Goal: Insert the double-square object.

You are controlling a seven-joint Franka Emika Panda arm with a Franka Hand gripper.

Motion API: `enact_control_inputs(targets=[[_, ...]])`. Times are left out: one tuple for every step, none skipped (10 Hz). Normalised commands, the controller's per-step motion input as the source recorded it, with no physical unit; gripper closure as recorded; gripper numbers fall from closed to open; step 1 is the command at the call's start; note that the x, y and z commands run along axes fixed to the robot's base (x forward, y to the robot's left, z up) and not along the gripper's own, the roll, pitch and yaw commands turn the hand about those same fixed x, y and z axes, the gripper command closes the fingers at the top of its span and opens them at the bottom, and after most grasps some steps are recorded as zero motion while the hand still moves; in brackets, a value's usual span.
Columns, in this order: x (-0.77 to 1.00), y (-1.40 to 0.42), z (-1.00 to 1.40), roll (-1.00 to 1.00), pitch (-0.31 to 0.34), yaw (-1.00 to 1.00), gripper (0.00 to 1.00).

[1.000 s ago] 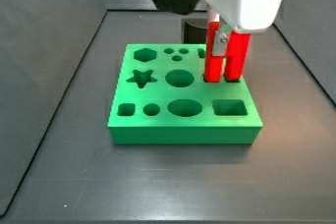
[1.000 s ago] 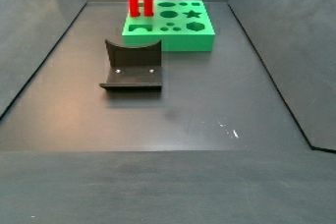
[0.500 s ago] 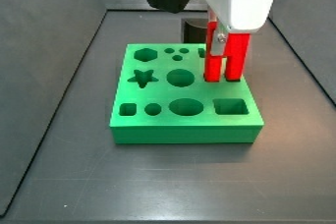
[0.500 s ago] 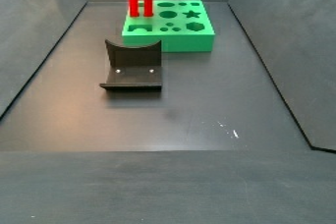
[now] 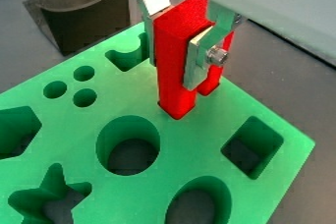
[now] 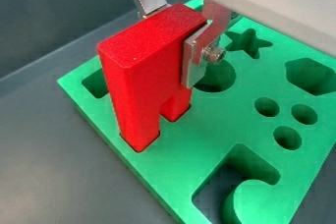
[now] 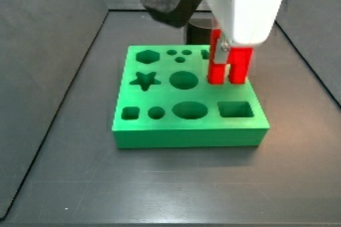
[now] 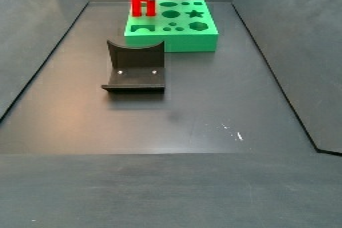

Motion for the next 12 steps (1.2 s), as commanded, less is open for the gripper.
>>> enact_control_inputs(targets=[[0.00,-0.06,-0.18,0.29,0.089,-0.07,1.00],[0.00,0.01,-0.29,0.13,0.056,0.00,1.00],[0.00,0.07,-0.33,0.04,0.040,-0.01,1.00],[0.05,0.08,-0.33,0.01,0.044,-0.03,1.00],[0.03,0.08,-0.30,0.00,0.030,-0.04,1.00],[0.03,0.12,-0.22,0.00,0.034,-0.10,1.00],[0.05,0.15,-0.18,0.00,0.054,-0.13,1.00],[0.05,0.15,-0.14,0.00,0.061,-0.14,1.00],[0.06,0.11,-0.13,0.00,0.043,-0.11,1.00],[0.03,0.00,0.00,-0.03,0.004,-0.07,1.00],[0.00,0.05,0.00,-0.05,0.000,0.00,1.00],[0.00,0.00,0.00,0.00,0.000,0.00,1.00]])
